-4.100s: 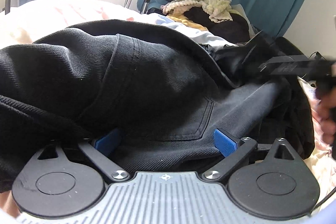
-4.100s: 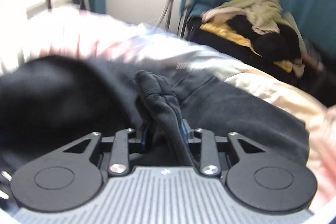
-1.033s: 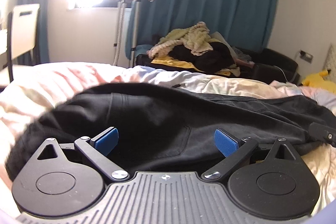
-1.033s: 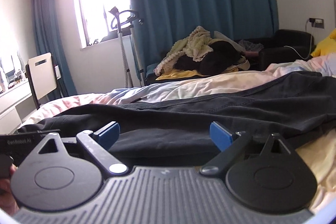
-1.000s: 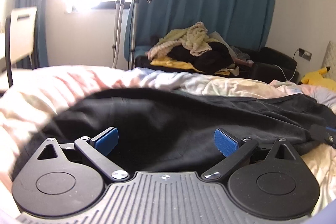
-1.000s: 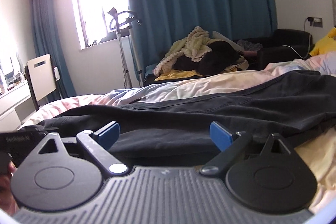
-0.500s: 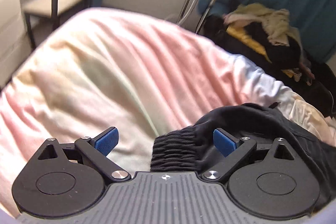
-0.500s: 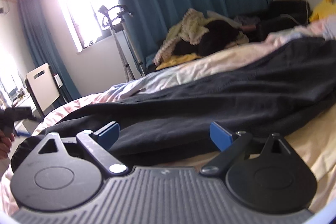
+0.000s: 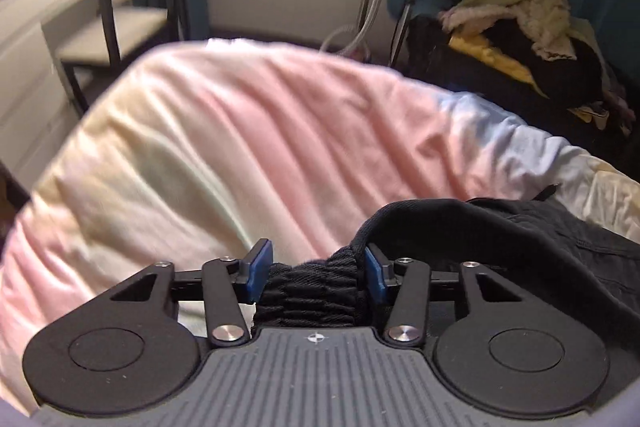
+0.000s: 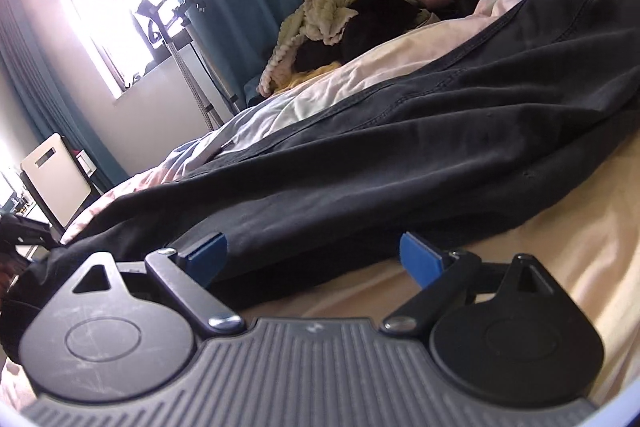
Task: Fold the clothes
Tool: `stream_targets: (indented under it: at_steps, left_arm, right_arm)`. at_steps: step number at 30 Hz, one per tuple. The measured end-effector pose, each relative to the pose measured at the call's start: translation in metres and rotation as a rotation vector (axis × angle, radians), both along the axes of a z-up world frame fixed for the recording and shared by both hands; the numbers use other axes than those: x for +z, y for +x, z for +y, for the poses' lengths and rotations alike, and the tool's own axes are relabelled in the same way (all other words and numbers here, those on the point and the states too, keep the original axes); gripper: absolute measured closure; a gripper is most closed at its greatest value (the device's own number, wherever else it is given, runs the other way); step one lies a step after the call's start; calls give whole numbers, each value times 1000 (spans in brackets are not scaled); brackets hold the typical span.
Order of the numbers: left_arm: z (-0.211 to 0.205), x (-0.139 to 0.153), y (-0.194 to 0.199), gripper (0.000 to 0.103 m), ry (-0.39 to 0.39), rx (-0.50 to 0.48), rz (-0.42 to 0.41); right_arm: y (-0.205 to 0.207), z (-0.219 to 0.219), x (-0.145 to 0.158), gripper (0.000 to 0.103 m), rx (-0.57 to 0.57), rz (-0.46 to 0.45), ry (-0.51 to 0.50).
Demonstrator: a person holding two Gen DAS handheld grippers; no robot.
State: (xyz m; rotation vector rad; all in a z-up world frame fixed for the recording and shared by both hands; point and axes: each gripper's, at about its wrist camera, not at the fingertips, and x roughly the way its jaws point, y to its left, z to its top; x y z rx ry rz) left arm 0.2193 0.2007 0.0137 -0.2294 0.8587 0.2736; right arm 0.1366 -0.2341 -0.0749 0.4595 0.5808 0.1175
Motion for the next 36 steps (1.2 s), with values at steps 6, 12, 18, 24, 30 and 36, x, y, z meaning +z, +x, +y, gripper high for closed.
stream_targets:
  at_steps: [6,12,18,24,30,36]
  left_arm:
    - [-51,58,-75,64,30,-126,-208]
    - [-107,83,-175,65,37,-237,-315]
    - [-149,42,-260,81,-114,-330,-267]
    - [-143,2,-281,84,-259,-326,-264]
    - [-113,-2,-265,26,-296,-194,-312]
    - [-89,-36,-208,28,-409,-36,-193]
  right_arm:
    - [-13,3,10,9,11,-58,-30]
    - [-29,4,22,9,23,-99,-61]
    - [-51,7,40,9,53,-155,-77]
    - [-66,18,53,9,89,-191,-117]
    - [-69,26,55,9,104,-186,-156]
    - [-59,22,44,9,90,-150,-143]
